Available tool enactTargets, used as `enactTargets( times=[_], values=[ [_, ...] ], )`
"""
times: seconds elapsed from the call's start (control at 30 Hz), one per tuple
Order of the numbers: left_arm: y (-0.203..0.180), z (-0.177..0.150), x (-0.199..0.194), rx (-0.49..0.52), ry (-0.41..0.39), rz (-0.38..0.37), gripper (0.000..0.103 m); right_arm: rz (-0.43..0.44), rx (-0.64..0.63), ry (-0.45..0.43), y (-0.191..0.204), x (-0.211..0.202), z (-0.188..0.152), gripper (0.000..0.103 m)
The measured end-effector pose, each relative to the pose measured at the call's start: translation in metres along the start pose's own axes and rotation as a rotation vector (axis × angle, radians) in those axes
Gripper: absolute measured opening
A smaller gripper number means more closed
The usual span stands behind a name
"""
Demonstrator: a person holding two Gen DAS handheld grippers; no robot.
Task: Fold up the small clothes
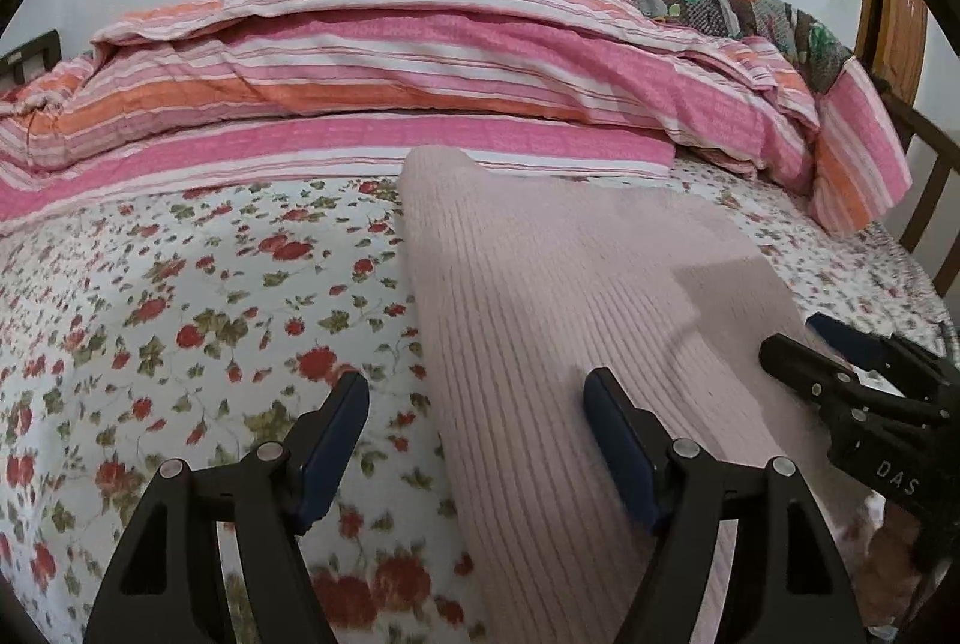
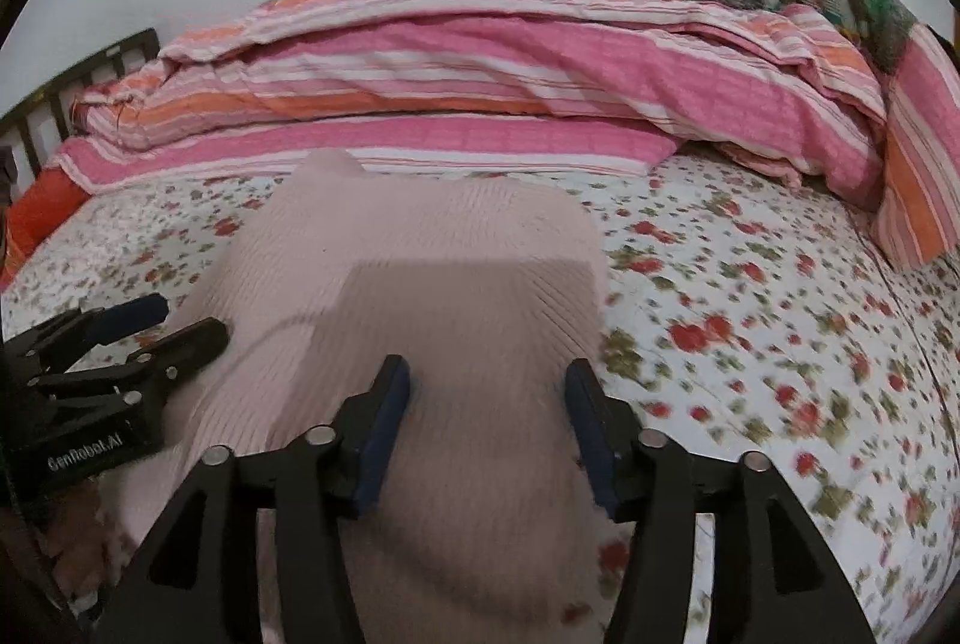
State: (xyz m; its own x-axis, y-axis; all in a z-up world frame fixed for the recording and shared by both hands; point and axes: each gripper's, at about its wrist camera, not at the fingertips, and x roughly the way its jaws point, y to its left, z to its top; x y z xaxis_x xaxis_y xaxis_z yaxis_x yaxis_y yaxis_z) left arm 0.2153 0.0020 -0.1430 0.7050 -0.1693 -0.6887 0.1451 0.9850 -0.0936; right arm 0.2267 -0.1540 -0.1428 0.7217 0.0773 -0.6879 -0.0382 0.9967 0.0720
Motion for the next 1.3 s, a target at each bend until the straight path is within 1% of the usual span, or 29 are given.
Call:
enactTargets(
  times=[0.07, 0.13, 0.17, 0.2, 0.23, 0.27, 0.3, 0.37, 0.4, 0.43, 0.47, 0.5, 0.57, 0.63, 0.73, 0.8, 0.87, 1.0, 1.07, 1.13, 1.2, 1.3],
  values=[
    [0.000, -0.004, -0.005, -0.011, 0.005, -0.015, 0.074, 0.018, 0.028, 0.006, -0.008, -0.006, -0.005, 0.057],
    [0.000, -0.009, -0.009, -0.024, 0.008, -0.033, 0.074, 0.049, 0.065, 0.021, -0.015, -0.007, -0.011, 0.053],
    [0.000, -0.012, -0.011, -0.029, 0.011, -0.040, 0.074, 0.072, 0.084, 0.026, -0.018, -0.007, -0.015, 0.042],
    [-0.001, -0.014, -0.013, -0.033, 0.013, -0.044, 0.074, 0.105, 0.098, 0.029, -0.020, -0.007, -0.017, 0.025],
    [-0.002, -0.016, -0.015, -0.031, 0.015, -0.043, 0.074, 0.150, 0.113, 0.032, -0.021, -0.008, -0.019, 0.021],
    [-0.003, -0.019, -0.017, -0.027, 0.017, -0.043, 0.074, 0.164, 0.129, 0.022, -0.022, -0.011, -0.021, 0.015],
    [-0.004, -0.020, -0.020, -0.020, 0.021, -0.043, 0.074, 0.152, 0.128, 0.006, -0.021, -0.014, -0.021, 0.014],
    [-0.005, -0.024, -0.023, -0.009, 0.027, -0.047, 0.074, 0.149, 0.113, -0.030, -0.020, -0.024, -0.021, 0.014],
    [-0.006, -0.025, -0.024, -0.005, 0.029, -0.049, 0.074, 0.169, 0.131, -0.061, -0.022, -0.029, -0.021, 0.013],
    [-0.006, -0.028, -0.024, -0.001, 0.032, -0.050, 0.074, 0.186, 0.148, -0.073, -0.025, -0.030, -0.021, 0.013],
    [-0.006, -0.030, -0.022, -0.004, 0.038, -0.057, 0.075, 0.189, 0.163, -0.062, -0.028, -0.027, -0.022, 0.013],
    [-0.006, -0.032, -0.021, -0.011, 0.045, -0.065, 0.075, 0.160, 0.165, -0.018, -0.029, -0.016, -0.023, 0.012],
    [-0.006, -0.035, -0.020, -0.032, 0.060, -0.077, 0.075, 0.122, 0.164, 0.018, -0.029, -0.003, -0.026, 0.012],
    [-0.006, -0.036, -0.023, -0.034, 0.058, -0.071, 0.075, 0.110, 0.156, 0.007, -0.027, -0.009, -0.026, 0.012],
    [-0.006, -0.038, -0.024, -0.033, 0.065, -0.060, 0.075, 0.077, 0.129, 0.016, -0.021, -0.015, -0.022, 0.014],
    [-0.006, -0.039, -0.024, -0.042, 0.073, -0.057, 0.075, 0.031, 0.098, 0.018, -0.016, -0.018, -0.021, 0.019],
    [-0.005, -0.041, -0.025, -0.056, 0.083, -0.051, 0.075, 0.000, 0.075, 0.016, -0.014, -0.022, -0.022, 0.020],
    [-0.007, -0.045, -0.029, -0.062, 0.092, -0.035, 0.076, -0.018, 0.048, 0.032, -0.012, -0.031, -0.029, 0.020],
    [-0.009, -0.045, -0.033, -0.055, 0.095, -0.015, 0.076, -0.018, 0.045, 0.038, -0.012, -0.036, -0.032, 0.020],
    [-0.011, -0.046, -0.036, -0.054, 0.102, 0.002, 0.076, -0.020, 0.039, 0.041, -0.012, -0.042, -0.034, 0.025],
    [-0.013, -0.045, -0.039, -0.059, 0.123, 0.020, 0.076, -0.037, 0.032, 0.049, -0.012, -0.047, -0.037, 0.040],
    [-0.017, -0.046, -0.047, -0.046, 0.139, 0.045, 0.075, -0.049, 0.053, 0.076, -0.015, -0.049, -0.041, 0.040]
  ],
)
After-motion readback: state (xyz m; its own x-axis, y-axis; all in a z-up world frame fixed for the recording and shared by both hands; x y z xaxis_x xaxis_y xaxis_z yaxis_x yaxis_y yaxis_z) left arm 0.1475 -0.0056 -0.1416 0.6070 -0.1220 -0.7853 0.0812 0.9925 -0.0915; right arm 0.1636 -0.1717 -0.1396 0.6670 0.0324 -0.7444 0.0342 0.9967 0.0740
